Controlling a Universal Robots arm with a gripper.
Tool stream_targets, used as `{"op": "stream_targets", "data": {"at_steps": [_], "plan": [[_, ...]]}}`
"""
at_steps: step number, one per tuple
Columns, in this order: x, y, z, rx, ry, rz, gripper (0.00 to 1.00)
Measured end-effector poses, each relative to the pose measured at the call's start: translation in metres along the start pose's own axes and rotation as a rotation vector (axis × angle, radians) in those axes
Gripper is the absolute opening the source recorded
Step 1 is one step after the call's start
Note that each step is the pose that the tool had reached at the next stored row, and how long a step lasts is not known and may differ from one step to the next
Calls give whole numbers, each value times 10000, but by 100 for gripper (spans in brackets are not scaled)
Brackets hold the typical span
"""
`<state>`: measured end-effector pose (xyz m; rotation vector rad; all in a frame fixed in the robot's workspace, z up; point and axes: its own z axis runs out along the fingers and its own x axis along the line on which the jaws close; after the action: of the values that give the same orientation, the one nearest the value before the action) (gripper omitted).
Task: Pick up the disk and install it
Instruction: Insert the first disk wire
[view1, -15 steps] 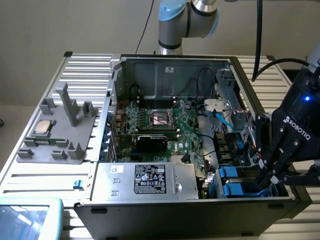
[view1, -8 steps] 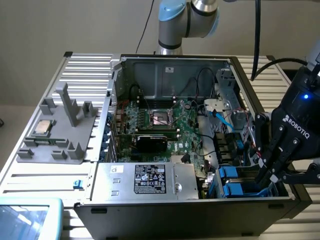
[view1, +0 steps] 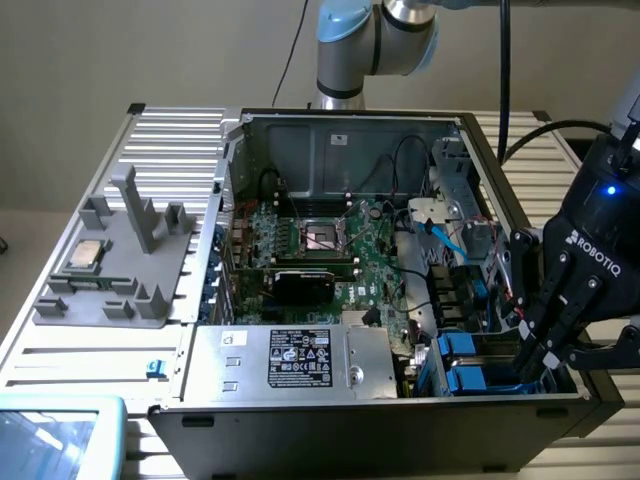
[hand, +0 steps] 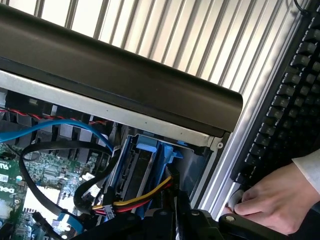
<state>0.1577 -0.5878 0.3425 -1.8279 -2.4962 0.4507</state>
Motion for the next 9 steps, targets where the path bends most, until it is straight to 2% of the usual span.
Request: {"op": "stream_targets", "data": {"at_steps": [9], "plan": [[12,3,-4,1,-2,2,16]]}}
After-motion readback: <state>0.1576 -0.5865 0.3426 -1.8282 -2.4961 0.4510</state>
